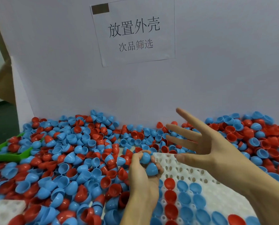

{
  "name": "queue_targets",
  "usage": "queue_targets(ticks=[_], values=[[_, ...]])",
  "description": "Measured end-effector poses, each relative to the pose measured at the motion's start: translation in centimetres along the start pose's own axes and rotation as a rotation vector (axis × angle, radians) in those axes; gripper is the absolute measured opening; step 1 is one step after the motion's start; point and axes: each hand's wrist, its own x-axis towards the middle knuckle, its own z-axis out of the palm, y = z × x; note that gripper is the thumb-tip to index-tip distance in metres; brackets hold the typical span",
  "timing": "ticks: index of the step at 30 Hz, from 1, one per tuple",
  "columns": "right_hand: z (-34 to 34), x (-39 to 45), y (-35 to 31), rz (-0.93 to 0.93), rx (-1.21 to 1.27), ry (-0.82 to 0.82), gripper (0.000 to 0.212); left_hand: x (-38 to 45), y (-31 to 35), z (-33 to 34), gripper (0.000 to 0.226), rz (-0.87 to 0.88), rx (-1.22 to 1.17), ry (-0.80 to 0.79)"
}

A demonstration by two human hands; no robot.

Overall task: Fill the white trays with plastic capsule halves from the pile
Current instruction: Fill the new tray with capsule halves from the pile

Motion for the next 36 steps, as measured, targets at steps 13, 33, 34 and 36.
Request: queue_targets(ticks=[13,33,34,36], values=[[1.0,0.6,2.5,0.160,-0.464,0.126,0.028,-0.9,-0.6,0.7,0.017,-0.018,0.234,-0.178],[0.8,1.0,4.3,-0.022,-0.623,0.353,0.027,-0.3,-1.3,0.5,0.035,-0.016,0.474,-0.216],[0.8,1.0,4.5,-0.025,-0.647,0.353,0.029,-0.2,-1.5,0.4,0.032,0.009,0.500,-0.203],[0.9,1.1,4.6,-0.034,-0.671,0.320,0.034,-0.1,-1.6,0.3,0.029,0.025,0.492,-0.211]])
